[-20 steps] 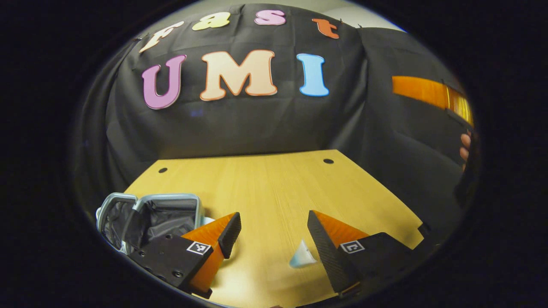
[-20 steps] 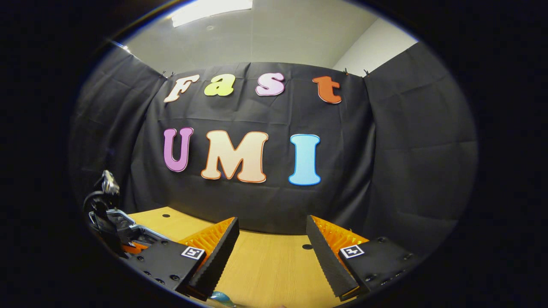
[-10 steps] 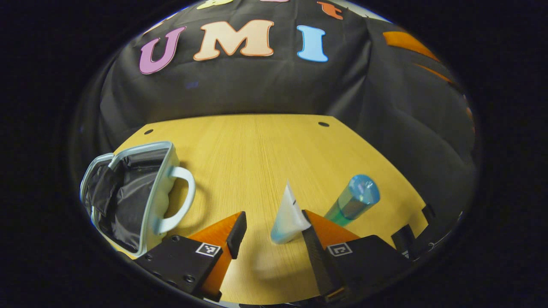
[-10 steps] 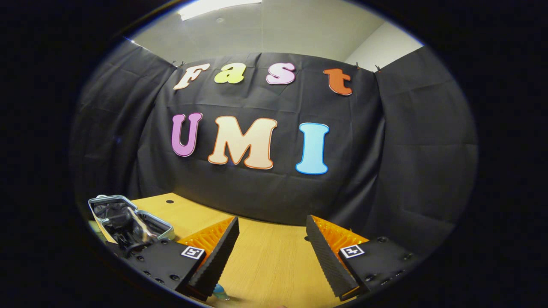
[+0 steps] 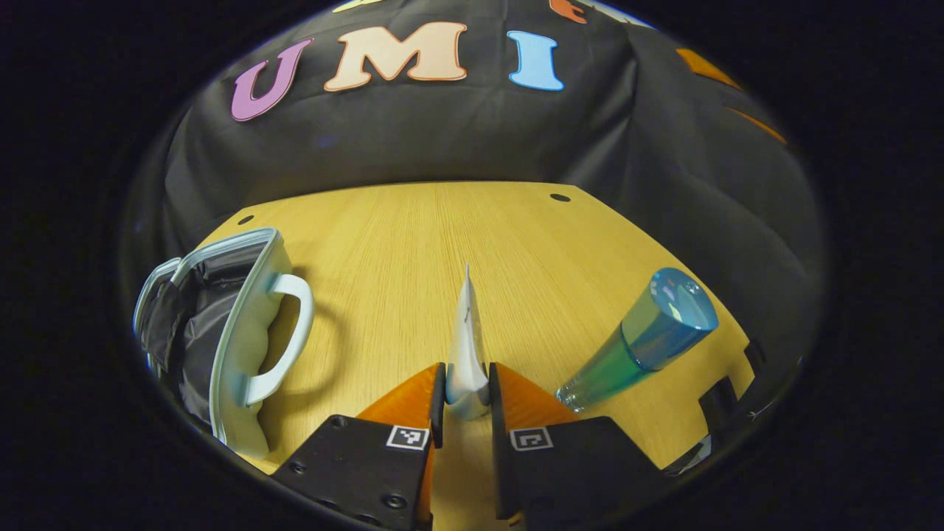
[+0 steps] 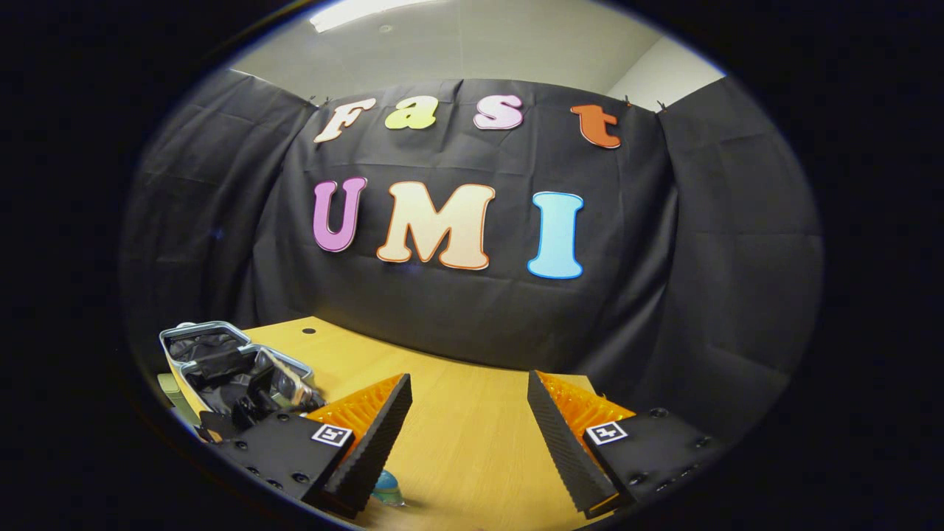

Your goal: First open the suitcase, pack the skin care products into it, and then close the suitcase.

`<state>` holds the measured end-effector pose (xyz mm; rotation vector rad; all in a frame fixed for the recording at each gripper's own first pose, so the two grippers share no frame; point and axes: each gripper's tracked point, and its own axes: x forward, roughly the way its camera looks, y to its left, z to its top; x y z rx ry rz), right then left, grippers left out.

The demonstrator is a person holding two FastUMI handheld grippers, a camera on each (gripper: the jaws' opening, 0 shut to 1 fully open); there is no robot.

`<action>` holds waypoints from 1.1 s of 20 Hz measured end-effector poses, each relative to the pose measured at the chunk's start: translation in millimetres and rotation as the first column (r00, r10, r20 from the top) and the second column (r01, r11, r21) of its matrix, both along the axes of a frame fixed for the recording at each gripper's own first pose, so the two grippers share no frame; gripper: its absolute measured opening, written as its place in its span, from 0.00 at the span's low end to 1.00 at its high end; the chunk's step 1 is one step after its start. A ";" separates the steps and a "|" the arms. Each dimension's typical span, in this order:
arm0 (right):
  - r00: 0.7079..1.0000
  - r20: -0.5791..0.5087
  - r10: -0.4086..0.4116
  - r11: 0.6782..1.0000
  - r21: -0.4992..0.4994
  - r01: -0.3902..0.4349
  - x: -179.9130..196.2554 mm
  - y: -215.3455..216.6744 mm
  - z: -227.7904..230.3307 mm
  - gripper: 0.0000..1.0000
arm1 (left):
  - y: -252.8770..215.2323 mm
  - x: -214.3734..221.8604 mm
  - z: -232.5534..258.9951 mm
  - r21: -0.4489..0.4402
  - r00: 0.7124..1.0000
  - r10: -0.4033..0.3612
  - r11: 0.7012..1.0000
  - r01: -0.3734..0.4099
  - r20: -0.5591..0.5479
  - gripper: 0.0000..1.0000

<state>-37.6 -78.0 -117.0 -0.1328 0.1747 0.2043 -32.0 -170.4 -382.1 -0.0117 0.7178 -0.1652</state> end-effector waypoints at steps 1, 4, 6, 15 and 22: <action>1.000 -0.011 0.011 1.000 0.014 -0.010 -0.9 3.6 -5.8 0.99 | 5.2 1.7 9.1 -0.003 1.000 0.010 1.000 -0.010 0.010 0.25; 0.997 -0.057 0.044 0.998 0.036 -0.042 -2.3 16.8 -33.6 0.99 | 22.8 7.3 48.5 0.004 0.999 0.036 0.999 -0.036 0.036 0.24; 0.993 -0.086 0.086 0.996 0.033 -0.083 -6.5 28.7 -53.4 0.99 | 32.0 11.1 78.5 -0.002 0.997 0.049 0.999 -0.048 0.065 0.24; 0.939 -0.278 0.204 0.975 -0.030 -0.221 -41.8 58.8 -163.2 0.97 | 75.0 15.0 136.1 0.079 0.985 0.115 0.989 -0.126 0.126 0.23; 0.861 -0.443 0.250 0.963 0.022 -0.268 -68.4 63.7 -222.2 0.66 | 107.8 -1.0 130.9 0.122 0.978 0.181 0.974 -0.193 0.106 0.23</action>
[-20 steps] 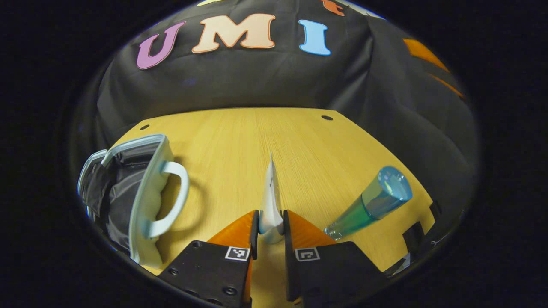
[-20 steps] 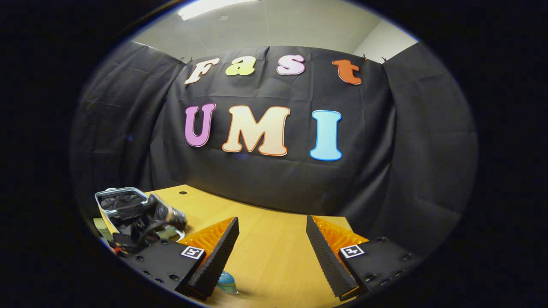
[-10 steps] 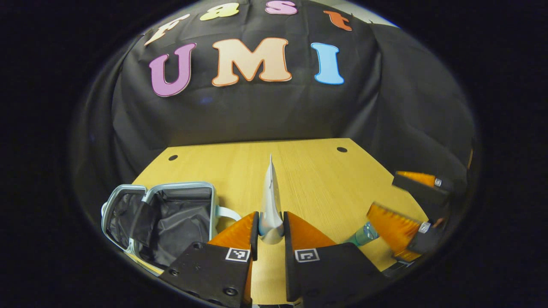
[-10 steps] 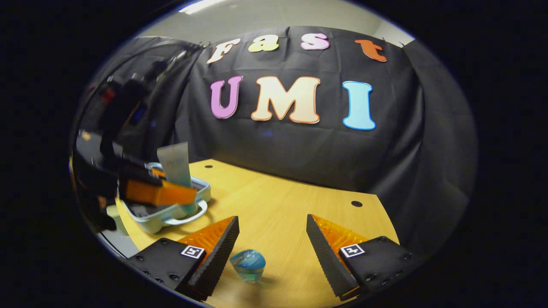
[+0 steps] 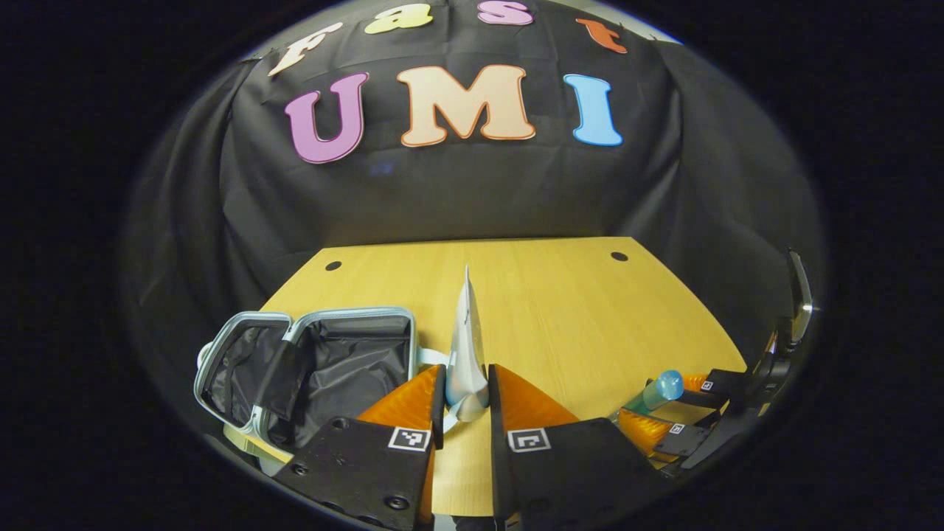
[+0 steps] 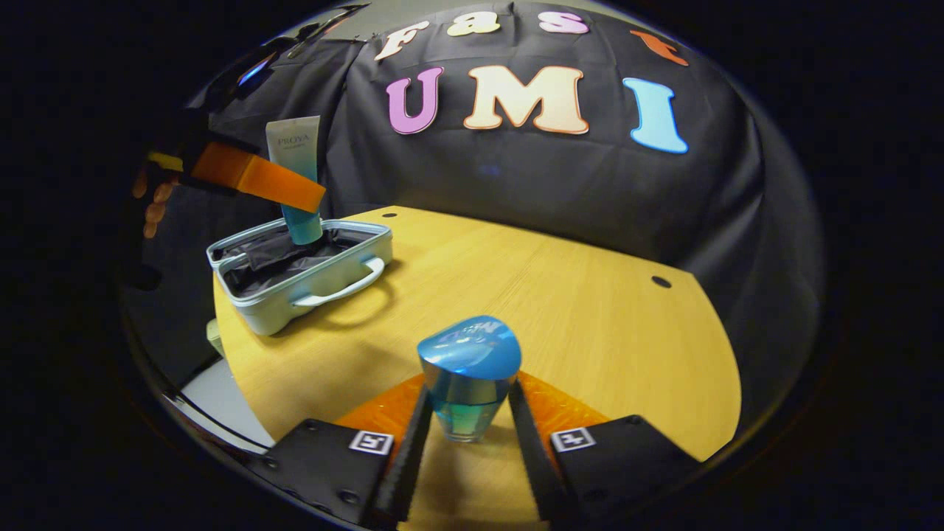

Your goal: First open the suitcase, pack the skin care products into it, and then close the suitcase.

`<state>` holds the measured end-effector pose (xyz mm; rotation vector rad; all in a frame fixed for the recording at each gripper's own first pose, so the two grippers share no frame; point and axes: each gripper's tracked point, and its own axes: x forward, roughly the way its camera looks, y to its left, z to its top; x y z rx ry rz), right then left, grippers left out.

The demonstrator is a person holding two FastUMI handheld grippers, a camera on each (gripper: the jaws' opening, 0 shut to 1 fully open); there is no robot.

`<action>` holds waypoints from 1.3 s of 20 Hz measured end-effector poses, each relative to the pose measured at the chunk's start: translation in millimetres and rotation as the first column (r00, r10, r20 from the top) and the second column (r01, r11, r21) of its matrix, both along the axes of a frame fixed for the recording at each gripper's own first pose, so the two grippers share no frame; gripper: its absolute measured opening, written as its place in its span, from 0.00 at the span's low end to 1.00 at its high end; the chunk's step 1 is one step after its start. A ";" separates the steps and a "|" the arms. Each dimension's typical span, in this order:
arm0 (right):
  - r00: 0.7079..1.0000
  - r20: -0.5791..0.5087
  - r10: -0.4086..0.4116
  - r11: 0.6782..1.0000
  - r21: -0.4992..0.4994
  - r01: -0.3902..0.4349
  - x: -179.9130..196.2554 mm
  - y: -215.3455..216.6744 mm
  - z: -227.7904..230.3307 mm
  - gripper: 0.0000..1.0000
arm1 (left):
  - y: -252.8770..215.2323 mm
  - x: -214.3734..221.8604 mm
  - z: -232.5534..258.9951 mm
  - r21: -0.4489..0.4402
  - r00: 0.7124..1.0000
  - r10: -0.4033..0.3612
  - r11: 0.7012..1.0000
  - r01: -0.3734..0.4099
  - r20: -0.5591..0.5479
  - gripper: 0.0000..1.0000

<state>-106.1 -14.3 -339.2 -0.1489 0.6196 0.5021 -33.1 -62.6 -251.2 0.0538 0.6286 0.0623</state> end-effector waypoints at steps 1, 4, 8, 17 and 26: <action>1.000 -0.025 0.011 1.000 0.009 -0.011 -1.2 2.2 -0.2 0.55 | 5.7 -1.6 -2.2 0.001 1.000 0.015 1.000 -0.015 -0.005 0.24; 0.996 -0.085 0.012 1.000 0.007 -0.011 -2.6 4.6 -3.5 0.48 | 31.1 -11.9 -8.0 0.037 0.998 0.063 0.997 -0.061 -0.032 0.24; 0.992 -0.118 0.038 0.999 0.032 -0.034 -0.6 25.7 22.1 0.46 | 78.7 -27.5 -24.3 0.059 0.986 0.128 0.991 -0.122 -0.111 0.24; 0.959 -0.280 0.049 0.980 0.197 0.007 -8.2 127.6 65.9 0.48 | 183.2 -49.7 -88.1 0.072 0.904 0.178 0.984 -0.163 -0.389 0.24; 0.928 -0.353 0.117 0.981 0.188 -0.052 -20.9 215.0 68.9 0.47 | 206.9 -31.6 -131.7 -0.014 0.883 0.070 0.996 -0.086 -0.465 0.25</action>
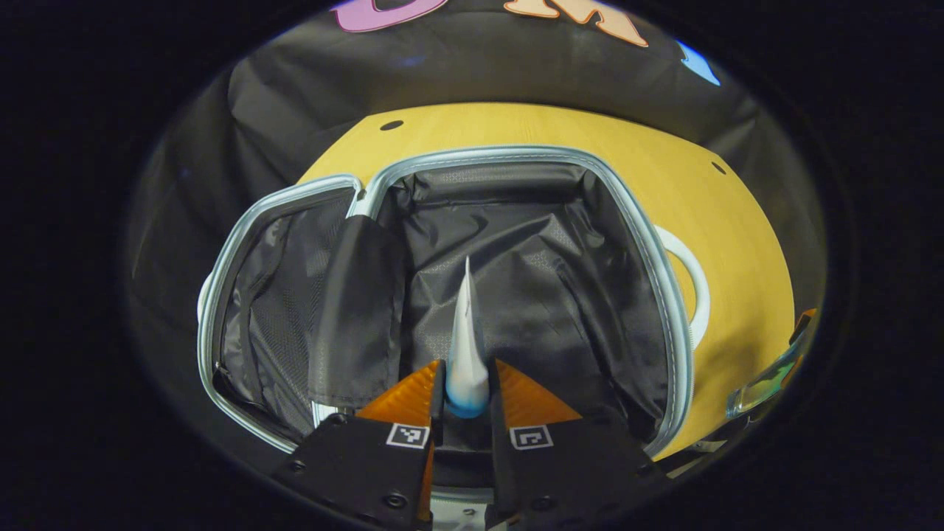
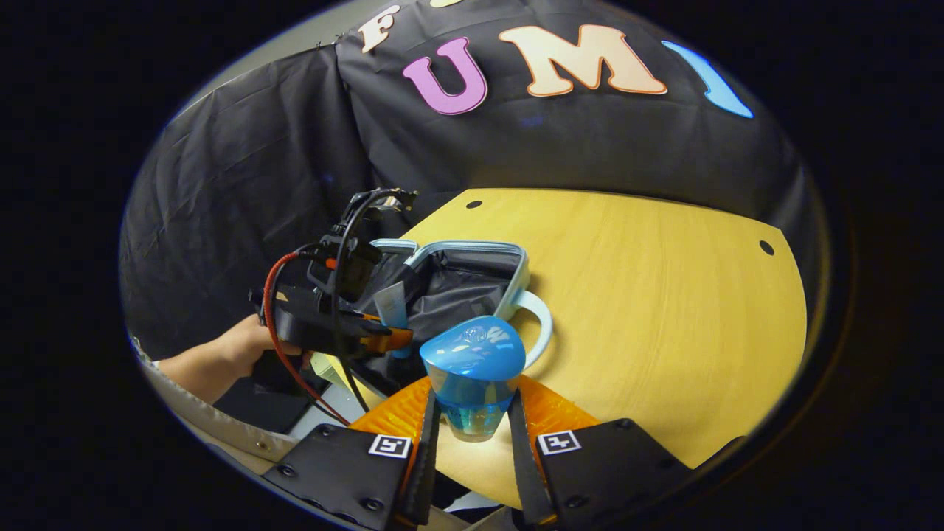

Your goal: First open the suitcase, pack the skin care products into it, and then close the suitcase.

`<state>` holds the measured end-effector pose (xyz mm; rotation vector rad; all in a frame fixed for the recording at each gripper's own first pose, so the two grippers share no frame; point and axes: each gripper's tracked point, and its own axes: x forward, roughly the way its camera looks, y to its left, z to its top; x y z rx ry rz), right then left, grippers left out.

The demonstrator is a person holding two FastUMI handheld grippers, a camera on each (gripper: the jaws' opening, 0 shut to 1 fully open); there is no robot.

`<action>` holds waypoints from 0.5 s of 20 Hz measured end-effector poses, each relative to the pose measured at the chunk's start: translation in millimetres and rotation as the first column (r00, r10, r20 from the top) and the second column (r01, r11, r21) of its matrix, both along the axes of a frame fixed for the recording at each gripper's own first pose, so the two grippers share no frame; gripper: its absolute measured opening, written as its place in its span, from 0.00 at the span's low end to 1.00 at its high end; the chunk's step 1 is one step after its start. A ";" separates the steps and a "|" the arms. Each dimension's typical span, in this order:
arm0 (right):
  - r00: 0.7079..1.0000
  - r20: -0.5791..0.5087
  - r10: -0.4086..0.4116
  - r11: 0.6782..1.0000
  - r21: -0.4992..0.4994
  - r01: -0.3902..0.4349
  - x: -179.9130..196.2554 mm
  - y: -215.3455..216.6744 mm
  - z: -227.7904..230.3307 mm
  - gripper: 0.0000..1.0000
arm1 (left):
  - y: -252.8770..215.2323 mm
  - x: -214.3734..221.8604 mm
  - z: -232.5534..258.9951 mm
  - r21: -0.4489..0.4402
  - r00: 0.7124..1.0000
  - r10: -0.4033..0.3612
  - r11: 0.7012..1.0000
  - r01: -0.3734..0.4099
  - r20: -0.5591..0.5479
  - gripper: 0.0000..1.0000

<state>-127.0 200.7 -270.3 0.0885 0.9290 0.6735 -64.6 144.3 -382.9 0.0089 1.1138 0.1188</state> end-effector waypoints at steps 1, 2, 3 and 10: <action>1.000 -0.009 -0.002 1.000 0.006 0.002 1.6 8.7 1.8 0.47 | 0.9 -0.6 -2.2 -0.013 1.000 -0.009 1.000 0.009 -0.011 0.28; 1.000 -0.018 -0.005 1.000 0.013 0.006 3.0 18.9 3.0 0.48 | 2.0 3.6 -2.7 -0.021 1.000 -0.016 1.000 0.016 -0.007 0.25; 1.000 -0.028 -0.010 1.000 0.022 0.011 5.7 27.7 3.6 0.47 | 4.8 7.0 -5.9 -0.029 1.000 -0.025 0.999 0.025 -0.010 0.27; 0.995 -0.095 -0.010 1.000 0.001 0.010 9.4 79.6 -20.4 0.45 | 2.4 30.6 33.8 -0.150 0.988 -0.066 0.985 0.087 0.141 0.96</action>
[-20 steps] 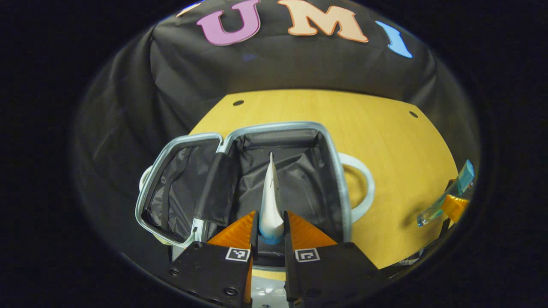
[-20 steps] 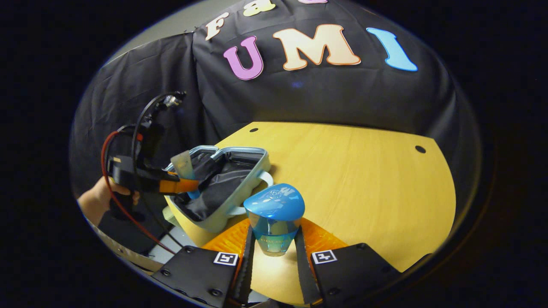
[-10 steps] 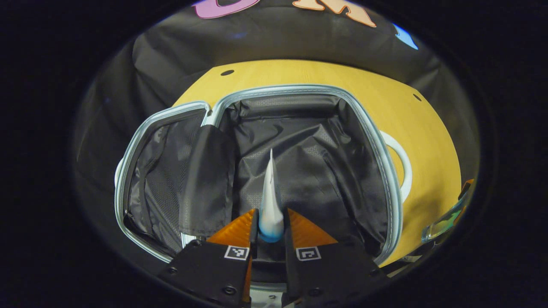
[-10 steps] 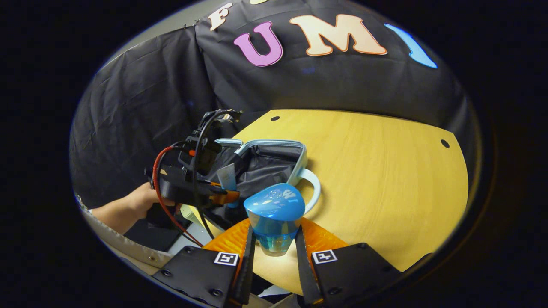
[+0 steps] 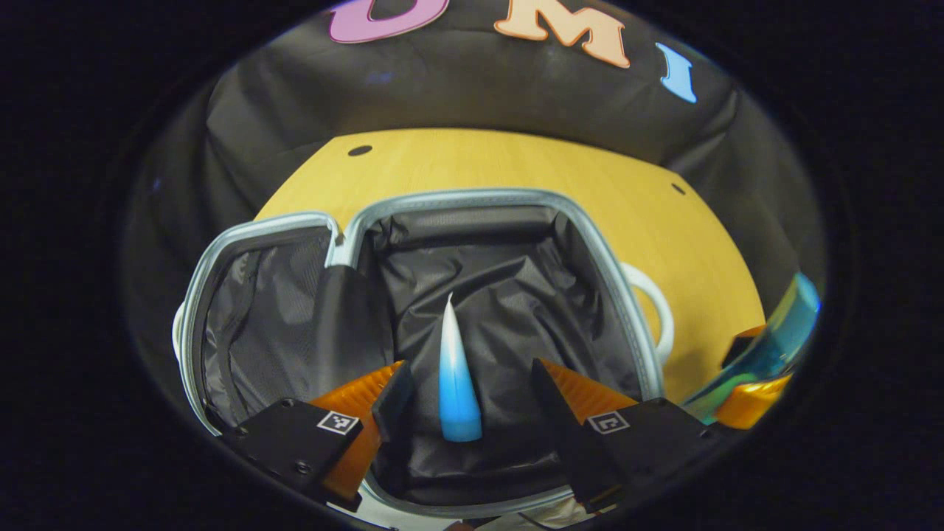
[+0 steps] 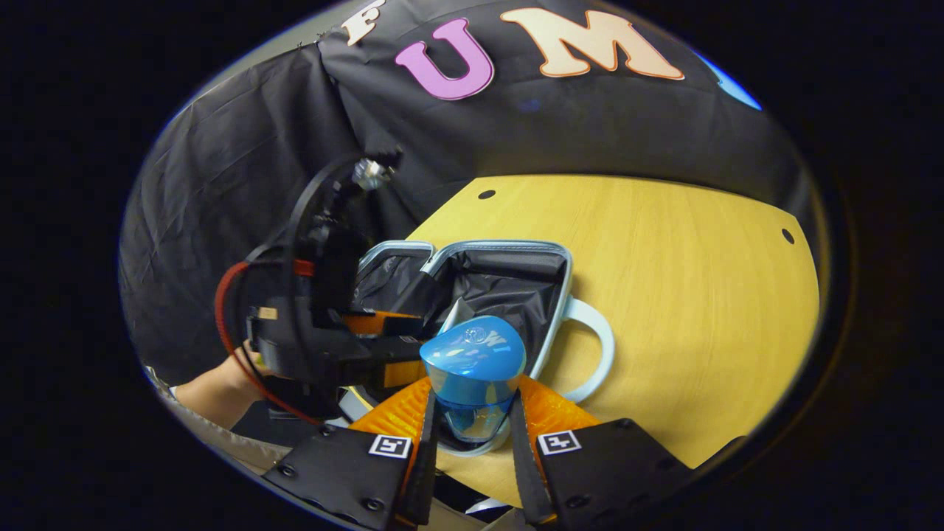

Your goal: First open the suitcase, pack the skin care products into it, and then close the suitcase.

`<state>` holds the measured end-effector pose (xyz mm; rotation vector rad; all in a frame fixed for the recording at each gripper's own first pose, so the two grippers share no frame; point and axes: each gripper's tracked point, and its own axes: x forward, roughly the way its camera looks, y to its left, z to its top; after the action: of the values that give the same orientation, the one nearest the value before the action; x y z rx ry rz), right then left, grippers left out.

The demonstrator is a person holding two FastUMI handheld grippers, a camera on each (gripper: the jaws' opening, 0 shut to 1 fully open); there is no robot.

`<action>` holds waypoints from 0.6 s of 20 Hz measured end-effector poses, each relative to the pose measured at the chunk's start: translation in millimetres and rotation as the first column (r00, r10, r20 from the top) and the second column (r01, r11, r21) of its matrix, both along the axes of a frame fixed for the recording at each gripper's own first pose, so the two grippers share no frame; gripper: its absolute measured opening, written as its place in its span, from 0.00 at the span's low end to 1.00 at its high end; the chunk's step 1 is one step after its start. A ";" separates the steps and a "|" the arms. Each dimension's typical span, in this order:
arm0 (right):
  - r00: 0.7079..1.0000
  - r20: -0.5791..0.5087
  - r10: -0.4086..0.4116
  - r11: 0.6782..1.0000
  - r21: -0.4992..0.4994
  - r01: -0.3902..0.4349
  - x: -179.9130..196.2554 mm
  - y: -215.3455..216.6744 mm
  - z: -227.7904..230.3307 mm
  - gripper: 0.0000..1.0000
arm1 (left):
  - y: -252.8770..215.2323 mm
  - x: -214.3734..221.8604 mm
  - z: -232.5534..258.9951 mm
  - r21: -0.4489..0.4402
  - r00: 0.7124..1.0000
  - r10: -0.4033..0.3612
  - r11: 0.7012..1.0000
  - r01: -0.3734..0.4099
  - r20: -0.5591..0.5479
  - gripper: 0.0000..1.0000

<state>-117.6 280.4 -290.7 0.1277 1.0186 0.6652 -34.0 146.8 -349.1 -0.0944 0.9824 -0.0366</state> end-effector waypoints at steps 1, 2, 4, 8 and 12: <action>1.000 -0.015 0.006 1.000 -0.010 -0.006 0.1 6.7 -8.4 0.45 | 4.9 5.1 9.9 -0.010 0.999 0.010 1.000 -0.009 0.034 0.94; 0.999 -0.033 0.011 1.000 -0.021 -0.012 -1.1 12.5 -16.2 0.48 | 12.8 8.0 19.2 -0.016 0.998 0.024 1.000 -0.023 0.064 0.95; 0.997 -0.071 0.018 0.998 -0.051 -0.022 -4.9 25.3 -39.5 0.45 | 33.5 11.3 35.9 -0.014 0.992 0.053 0.999 -0.052 0.116 0.94; 0.988 -0.154 -0.005 0.996 -0.086 -0.008 -11.1 39.7 -71.9 0.48 | 88.9 -0.5 54.3 0.015 0.980 0.130 0.991 -0.134 0.151 0.95; 0.985 -0.166 -0.040 0.993 -0.115 0.021 -7.0 40.9 -75.1 0.45 | 153.1 -20.7 57.0 0.026 0.958 0.243 0.968 -0.249 0.153 0.95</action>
<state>-124.6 321.3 -365.8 0.1017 1.2116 0.5741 -54.7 299.9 -292.1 -0.1702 0.8163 0.2049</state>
